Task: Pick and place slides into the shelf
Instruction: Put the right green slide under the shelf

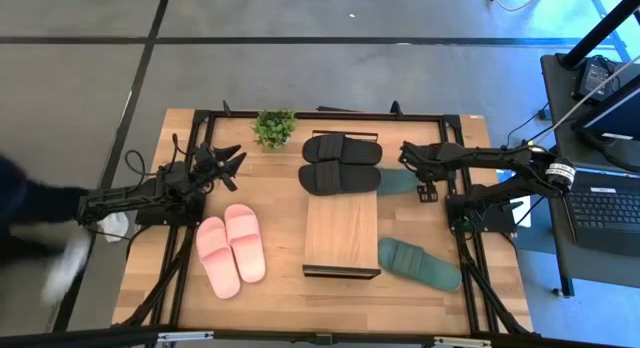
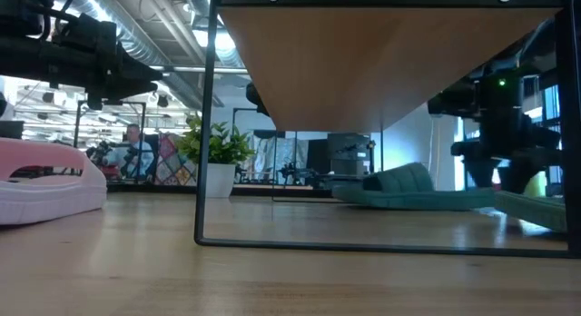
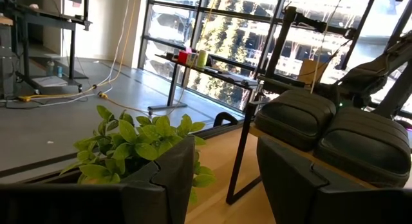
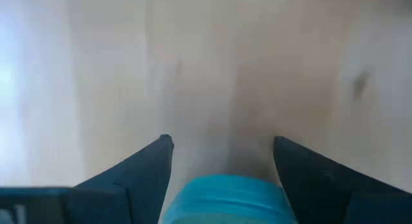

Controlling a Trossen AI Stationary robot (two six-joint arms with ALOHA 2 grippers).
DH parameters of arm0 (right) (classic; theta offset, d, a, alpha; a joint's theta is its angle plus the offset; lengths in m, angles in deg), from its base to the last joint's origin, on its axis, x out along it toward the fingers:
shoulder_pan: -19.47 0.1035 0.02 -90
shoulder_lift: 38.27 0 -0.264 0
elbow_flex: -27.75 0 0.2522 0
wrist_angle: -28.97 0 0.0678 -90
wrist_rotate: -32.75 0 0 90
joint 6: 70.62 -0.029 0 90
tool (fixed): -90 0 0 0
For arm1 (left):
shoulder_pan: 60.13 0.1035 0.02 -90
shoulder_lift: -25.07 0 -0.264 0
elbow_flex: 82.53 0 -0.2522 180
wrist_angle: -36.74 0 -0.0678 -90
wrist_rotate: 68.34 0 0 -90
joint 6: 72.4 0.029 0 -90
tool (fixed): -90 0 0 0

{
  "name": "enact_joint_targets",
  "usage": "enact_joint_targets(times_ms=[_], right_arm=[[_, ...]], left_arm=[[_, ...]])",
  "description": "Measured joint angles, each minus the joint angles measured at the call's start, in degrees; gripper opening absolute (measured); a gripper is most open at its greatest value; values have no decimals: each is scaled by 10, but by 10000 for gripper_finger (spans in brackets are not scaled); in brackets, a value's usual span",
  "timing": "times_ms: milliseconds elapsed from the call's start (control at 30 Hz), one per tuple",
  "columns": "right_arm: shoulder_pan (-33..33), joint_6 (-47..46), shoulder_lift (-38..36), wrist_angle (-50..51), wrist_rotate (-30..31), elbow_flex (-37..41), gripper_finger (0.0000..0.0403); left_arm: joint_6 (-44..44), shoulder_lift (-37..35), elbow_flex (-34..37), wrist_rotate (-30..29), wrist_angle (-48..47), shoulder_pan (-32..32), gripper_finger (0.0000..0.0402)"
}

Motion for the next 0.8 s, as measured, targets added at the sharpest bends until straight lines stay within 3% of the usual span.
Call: enact_joint_targets(times_ms=[300,800], right_arm=[[0,32,0,-69,-17,1,268],[12,79,0,-78,-41,1,268]], left_arm=[[0,0,0,0,0,0,162],[-3,0,0,0,0,0,162]])
